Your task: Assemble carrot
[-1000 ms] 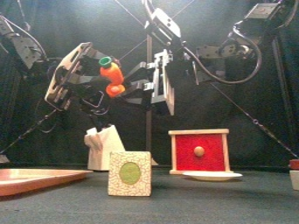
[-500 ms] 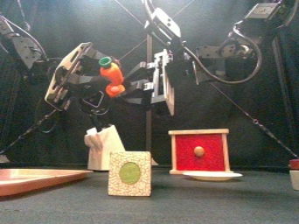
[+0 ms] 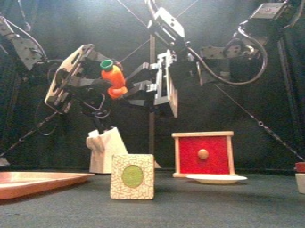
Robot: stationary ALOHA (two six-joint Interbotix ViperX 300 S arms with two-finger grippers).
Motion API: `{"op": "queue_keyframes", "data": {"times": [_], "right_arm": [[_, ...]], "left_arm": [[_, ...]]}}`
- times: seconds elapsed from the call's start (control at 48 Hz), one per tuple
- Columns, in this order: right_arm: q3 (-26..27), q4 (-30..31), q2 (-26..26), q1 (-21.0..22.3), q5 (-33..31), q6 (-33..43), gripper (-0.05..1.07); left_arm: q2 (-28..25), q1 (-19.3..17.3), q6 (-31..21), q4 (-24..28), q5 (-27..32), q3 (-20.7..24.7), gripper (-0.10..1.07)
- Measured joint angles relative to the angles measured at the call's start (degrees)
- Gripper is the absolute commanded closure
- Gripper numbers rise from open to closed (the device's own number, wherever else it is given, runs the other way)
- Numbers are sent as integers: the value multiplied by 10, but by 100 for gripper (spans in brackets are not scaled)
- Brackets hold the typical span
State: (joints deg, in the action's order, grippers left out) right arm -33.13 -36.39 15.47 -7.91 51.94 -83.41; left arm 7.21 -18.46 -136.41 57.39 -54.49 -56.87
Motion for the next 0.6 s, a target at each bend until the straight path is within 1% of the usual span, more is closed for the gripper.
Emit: {"op": "queue_keyframes", "data": {"times": [0.604], "right_arm": [[0,3,-1,-9,0,0,30]], "left_arm": [[-1,-6,0,-2,0,-6,22]]}}
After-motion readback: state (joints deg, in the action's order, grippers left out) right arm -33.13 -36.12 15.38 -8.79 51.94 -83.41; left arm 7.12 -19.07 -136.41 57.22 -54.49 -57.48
